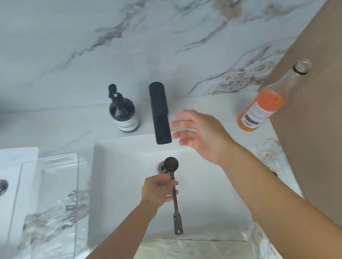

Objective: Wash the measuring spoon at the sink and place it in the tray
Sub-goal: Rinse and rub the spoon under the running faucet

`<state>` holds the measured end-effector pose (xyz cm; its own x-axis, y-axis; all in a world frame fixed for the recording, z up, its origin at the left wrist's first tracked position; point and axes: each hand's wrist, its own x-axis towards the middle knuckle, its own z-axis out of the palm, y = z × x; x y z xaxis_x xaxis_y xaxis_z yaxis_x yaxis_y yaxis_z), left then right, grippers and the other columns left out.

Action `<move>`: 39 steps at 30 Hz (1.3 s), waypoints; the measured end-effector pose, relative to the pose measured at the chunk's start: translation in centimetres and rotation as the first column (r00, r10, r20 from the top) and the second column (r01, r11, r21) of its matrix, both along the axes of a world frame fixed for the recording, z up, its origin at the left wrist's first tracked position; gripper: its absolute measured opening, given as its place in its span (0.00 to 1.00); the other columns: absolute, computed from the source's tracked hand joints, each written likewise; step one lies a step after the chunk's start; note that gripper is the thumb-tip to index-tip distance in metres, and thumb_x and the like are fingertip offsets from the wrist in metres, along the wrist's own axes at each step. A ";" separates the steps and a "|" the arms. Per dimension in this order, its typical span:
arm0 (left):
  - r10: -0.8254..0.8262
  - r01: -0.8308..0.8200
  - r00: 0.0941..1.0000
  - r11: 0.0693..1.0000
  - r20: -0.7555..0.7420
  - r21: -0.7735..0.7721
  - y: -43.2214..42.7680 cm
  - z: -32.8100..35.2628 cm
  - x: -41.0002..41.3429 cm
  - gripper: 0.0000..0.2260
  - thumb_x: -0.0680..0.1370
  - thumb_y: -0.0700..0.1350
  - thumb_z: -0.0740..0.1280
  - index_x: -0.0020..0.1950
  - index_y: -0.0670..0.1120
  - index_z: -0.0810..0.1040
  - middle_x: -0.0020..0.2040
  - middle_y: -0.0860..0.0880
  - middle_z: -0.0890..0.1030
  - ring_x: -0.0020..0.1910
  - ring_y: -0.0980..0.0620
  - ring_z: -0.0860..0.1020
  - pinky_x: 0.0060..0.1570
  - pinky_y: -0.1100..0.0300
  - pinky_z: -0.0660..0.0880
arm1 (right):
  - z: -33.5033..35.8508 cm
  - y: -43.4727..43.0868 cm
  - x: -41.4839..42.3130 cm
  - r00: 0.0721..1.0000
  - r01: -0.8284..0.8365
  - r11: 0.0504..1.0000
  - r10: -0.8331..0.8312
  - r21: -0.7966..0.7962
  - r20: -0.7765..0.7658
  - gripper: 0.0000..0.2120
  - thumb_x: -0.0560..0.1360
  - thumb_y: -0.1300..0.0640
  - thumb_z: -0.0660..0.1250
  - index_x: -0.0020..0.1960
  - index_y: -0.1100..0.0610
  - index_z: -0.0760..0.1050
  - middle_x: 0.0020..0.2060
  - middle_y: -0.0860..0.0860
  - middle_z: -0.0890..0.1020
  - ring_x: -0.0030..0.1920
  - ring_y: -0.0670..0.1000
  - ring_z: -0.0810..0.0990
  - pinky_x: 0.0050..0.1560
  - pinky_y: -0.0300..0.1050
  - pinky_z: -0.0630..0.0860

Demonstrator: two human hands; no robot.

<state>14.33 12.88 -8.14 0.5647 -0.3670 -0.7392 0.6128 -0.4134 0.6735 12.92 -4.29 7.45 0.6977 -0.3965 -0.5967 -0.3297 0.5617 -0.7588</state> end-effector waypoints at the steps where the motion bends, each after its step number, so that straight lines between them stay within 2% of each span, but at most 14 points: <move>1: 0.010 -0.010 1.000 1.000 -0.002 -0.002 0.3 0.0 0.1 0.04 0.74 0.34 0.73 0.46 0.41 0.85 0.44 0.42 0.87 0.34 0.44 0.85 0.41 0.52 0.85 | 0.9 0.3 1.0 1.000 -0.014 1.000 0.014 0.009 0.003 0.10 0.78 0.55 0.65 0.55 0.61 0.77 0.48 0.58 0.86 0.34 0.56 0.84 0.30 0.43 0.78; 4: 0.029 -0.029 1.000 1.000 -0.007 -0.007 0.5 -0.1 0.3 0.05 0.73 0.34 0.73 0.47 0.42 0.85 0.46 0.41 0.88 0.34 0.44 0.85 0.40 0.53 0.85 | 1.9 0.6 2.5 1.000 -0.007 0.997 0.007 0.077 0.003 0.11 0.79 0.57 0.64 0.57 0.64 0.75 0.53 0.61 0.84 0.40 0.57 0.86 0.35 0.44 0.81; 7: 0.050 -0.051 0.999 0.998 -0.022 -0.027 0.5 0.0 0.6 0.05 0.73 0.34 0.74 0.44 0.44 0.85 0.46 0.40 0.88 0.34 0.43 0.85 0.45 0.49 0.85 | 2.1 0.5 3.2 0.997 0.033 0.995 -0.027 0.092 -0.066 0.08 0.79 0.59 0.63 0.51 0.65 0.75 0.47 0.62 0.86 0.36 0.57 0.82 0.36 0.45 0.79; 10: 0.056 -0.057 0.998 0.998 -0.020 -0.035 0.3 0.3 1.0 0.06 0.73 0.34 0.74 0.43 0.45 0.85 0.47 0.40 0.87 0.33 0.44 0.85 0.41 0.52 0.84 | 2.1 0.7 3.7 0.990 0.039 0.994 -0.026 0.097 -0.135 0.07 0.78 0.63 0.61 0.48 0.66 0.74 0.39 0.63 0.84 0.32 0.55 0.75 0.34 0.45 0.75; 14: 0.080 -0.081 0.996 0.997 -0.027 -0.019 0.2 0.4 1.6 0.05 0.73 0.35 0.74 0.44 0.44 0.85 0.49 0.38 0.87 0.35 0.44 0.85 0.38 0.56 0.83 | 2.0 0.9 4.3 0.994 0.092 0.990 -0.084 0.109 -0.068 0.06 0.79 0.68 0.57 0.48 0.66 0.72 0.37 0.64 0.83 0.31 0.55 0.77 0.30 0.43 0.79; 20: 0.088 -0.089 0.996 0.996 -0.033 -0.003 0.1 0.2 2.0 0.06 0.73 0.35 0.74 0.49 0.42 0.85 0.50 0.38 0.87 0.36 0.42 0.85 0.39 0.55 0.84 | 1.2 -0.3 4.1 0.997 0.062 0.977 -0.071 0.204 0.040 0.13 0.80 0.60 0.60 0.52 0.71 0.75 0.40 0.64 0.86 0.34 0.57 0.80 0.34 0.44 0.81; 24: 0.104 -0.104 0.994 0.995 -0.027 -0.001 0.0 0.2 2.5 0.06 0.73 0.35 0.74 0.47 0.43 0.85 0.48 0.40 0.87 0.35 0.43 0.85 0.39 0.55 0.84 | 0.3 -0.8 3.3 0.995 0.040 0.957 -0.064 0.286 0.076 0.17 0.81 0.57 0.60 0.56 0.71 0.77 0.46 0.64 0.85 0.34 0.55 0.82 0.37 0.45 0.81; 26: 0.102 -0.103 0.995 0.995 -0.018 0.000 -0.2 0.4 2.7 0.06 0.73 0.35 0.74 0.45 0.45 0.86 0.44 0.42 0.87 0.35 0.44 0.85 0.40 0.54 0.84 | 0.5 -1.0 3.6 0.990 0.028 0.948 -0.070 0.317 0.121 0.17 0.81 0.58 0.60 0.59 0.72 0.73 0.46 0.65 0.86 0.34 0.57 0.83 0.38 0.45 0.82; 29: 0.109 -0.109 0.994 0.994 -0.009 0.001 -0.7 0.7 3.1 0.08 0.73 0.35 0.74 0.39 0.48 0.86 0.39 0.47 0.87 0.32 0.46 0.85 0.37 0.56 0.84 | 1.0 -1.5 4.7 0.981 0.035 0.954 -0.089 0.297 0.170 0.17 0.81 0.59 0.60 0.61 0.73 0.68 0.46 0.68 0.85 0.35 0.58 0.85 0.39 0.45 0.82; 31: 0.108 -0.108 0.994 0.994 -0.005 0.005 -0.9 0.9 3.1 0.08 0.72 0.35 0.74 0.38 0.49 0.86 0.37 0.48 0.87 0.31 0.47 0.85 0.33 0.59 0.82 | 0.8 -1.9 4.9 0.984 0.000 0.962 -0.049 0.274 0.173 0.17 0.80 0.58 0.61 0.60 0.72 0.71 0.48 0.67 0.86 0.36 0.58 0.85 0.39 0.45 0.82; 34: 0.113 -0.113 0.994 0.994 -0.006 0.011 -0.9 0.9 3.1 0.08 0.72 0.35 0.75 0.39 0.48 0.85 0.38 0.48 0.87 0.31 0.47 0.85 0.30 0.61 0.81 | -1.2 -1.9 4.1 0.995 -0.008 0.981 -0.012 0.194 0.102 0.14 0.80 0.56 0.62 0.54 0.67 0.78 0.46 0.61 0.87 0.35 0.55 0.84 0.37 0.46 0.82; 36: 0.116 -0.116 0.993 0.993 -0.009 0.008 -0.9 0.9 3.0 0.08 0.72 0.35 0.74 0.39 0.48 0.85 0.39 0.47 0.87 0.31 0.46 0.85 0.30 0.62 0.80 | -3.6 -1.4 3.3 0.997 0.066 0.997 -0.065 0.050 -0.039 0.09 0.79 0.60 0.62 0.49 0.63 0.79 0.43 0.59 0.85 0.33 0.53 0.81 0.36 0.44 0.79; 38: 0.120 -0.120 0.993 0.993 -0.009 0.003 -0.8 1.0 2.9 0.08 0.72 0.35 0.74 0.40 0.47 0.85 0.39 0.46 0.87 0.31 0.46 0.85 0.29 0.62 0.80 | -6.6 -0.7 2.4 0.973 0.045 0.994 -0.065 -0.095 -0.223 0.07 0.79 0.64 0.63 0.54 0.62 0.78 0.47 0.59 0.82 0.35 0.54 0.77 0.37 0.44 0.77; 39: 0.121 -0.121 0.993 0.993 -0.009 -0.004 -0.7 1.0 2.8 0.07 0.73 0.35 0.74 0.40 0.47 0.85 0.40 0.45 0.87 0.32 0.45 0.85 0.30 0.61 0.80 | -8.1 -0.1 1.8 0.956 -0.027 0.993 -0.008 -0.113 -0.295 0.10 0.79 0.64 0.64 0.59 0.61 0.77 0.50 0.59 0.80 0.38 0.54 0.77 0.39 0.44 0.77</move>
